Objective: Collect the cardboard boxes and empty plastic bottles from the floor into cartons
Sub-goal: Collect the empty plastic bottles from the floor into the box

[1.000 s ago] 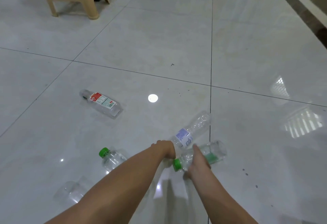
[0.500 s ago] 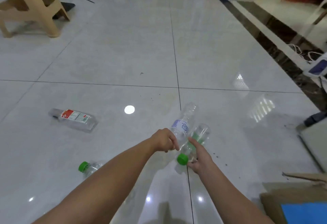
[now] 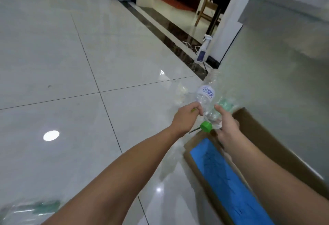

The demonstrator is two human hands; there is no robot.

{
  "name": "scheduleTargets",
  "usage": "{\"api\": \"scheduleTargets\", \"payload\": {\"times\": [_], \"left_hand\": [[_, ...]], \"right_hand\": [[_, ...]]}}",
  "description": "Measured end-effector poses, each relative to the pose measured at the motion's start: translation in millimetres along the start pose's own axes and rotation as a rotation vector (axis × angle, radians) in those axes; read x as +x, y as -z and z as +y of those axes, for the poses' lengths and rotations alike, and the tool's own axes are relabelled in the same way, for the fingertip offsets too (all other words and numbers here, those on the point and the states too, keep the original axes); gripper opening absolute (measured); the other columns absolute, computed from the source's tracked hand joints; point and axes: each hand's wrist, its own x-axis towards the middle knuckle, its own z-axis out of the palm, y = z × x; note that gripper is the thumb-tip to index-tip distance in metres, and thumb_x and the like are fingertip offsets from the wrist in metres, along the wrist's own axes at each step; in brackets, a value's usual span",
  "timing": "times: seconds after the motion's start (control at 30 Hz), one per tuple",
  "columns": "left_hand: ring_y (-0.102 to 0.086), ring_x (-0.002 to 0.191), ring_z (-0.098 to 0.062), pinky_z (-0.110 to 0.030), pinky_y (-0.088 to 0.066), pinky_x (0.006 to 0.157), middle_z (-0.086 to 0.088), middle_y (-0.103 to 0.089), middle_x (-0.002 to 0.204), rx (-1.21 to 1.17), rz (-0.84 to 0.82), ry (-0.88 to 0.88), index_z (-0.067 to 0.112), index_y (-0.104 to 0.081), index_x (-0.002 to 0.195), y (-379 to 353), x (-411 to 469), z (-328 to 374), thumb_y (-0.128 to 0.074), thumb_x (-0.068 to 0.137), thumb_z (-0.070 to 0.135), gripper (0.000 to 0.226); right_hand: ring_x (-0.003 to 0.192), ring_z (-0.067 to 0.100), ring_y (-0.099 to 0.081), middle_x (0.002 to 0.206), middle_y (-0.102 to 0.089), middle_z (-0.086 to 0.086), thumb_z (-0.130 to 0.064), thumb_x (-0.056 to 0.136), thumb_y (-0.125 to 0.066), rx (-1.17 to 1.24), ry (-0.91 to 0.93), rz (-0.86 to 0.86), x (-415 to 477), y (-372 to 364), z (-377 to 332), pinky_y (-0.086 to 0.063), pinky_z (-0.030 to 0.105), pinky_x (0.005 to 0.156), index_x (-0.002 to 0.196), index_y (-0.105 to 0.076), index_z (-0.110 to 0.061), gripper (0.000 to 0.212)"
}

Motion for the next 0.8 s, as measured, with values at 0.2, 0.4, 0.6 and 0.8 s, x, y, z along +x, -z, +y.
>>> {"api": "scheduleTargets", "payload": {"times": [0.2,0.4,0.6,0.8], "left_hand": [[-0.06,0.093,-0.031,-0.04,-0.047,0.082,-0.01,-0.067,0.098,0.326,-0.366,-0.117,0.022,-0.06,0.088,-67,-8,18,-0.038,0.092,0.021,0.023],[-0.049,0.106,-0.032,-0.038,-0.036,0.088,-0.011,-0.06,0.108,0.683,-0.411,-0.186,0.028,-0.063,0.101,-71,-10,8,-0.04,0.096,0.021,0.025],[-0.031,0.122,-0.033,-0.039,-0.025,0.103,-0.013,-0.043,0.135,0.78,-0.416,-0.208,0.041,-0.058,0.126,-38,-9,-3,-0.04,0.097,0.022,0.039],[-0.009,0.143,-0.03,-0.04,-0.008,0.116,-0.009,-0.015,0.158,0.725,-0.295,-0.18,0.036,-0.05,0.137,21,-17,-22,-0.043,0.095,0.015,0.048]], "right_hand": [[0.092,0.03,-0.064,0.112,-0.061,0.013,-0.034,0.066,-0.082,-0.179,-0.053,0.331,16,89,2,-0.055,0.04,0.079,0.127,-0.044,-0.002,0.079],[0.083,0.029,-0.062,0.118,-0.062,0.013,-0.036,0.082,-0.067,-0.233,-0.261,0.258,29,99,36,-0.052,0.04,0.071,0.126,-0.051,-0.005,0.056],[0.134,0.033,-0.03,0.146,-0.03,0.017,-0.053,0.088,-0.037,-0.556,-0.078,0.534,23,55,25,-0.024,0.042,0.111,0.139,-0.034,0.0,0.074],[0.135,0.037,-0.022,0.148,-0.023,0.023,-0.044,0.097,-0.037,-0.917,0.441,0.428,-14,-31,41,-0.015,0.045,0.114,0.139,-0.032,0.001,0.062]]}}
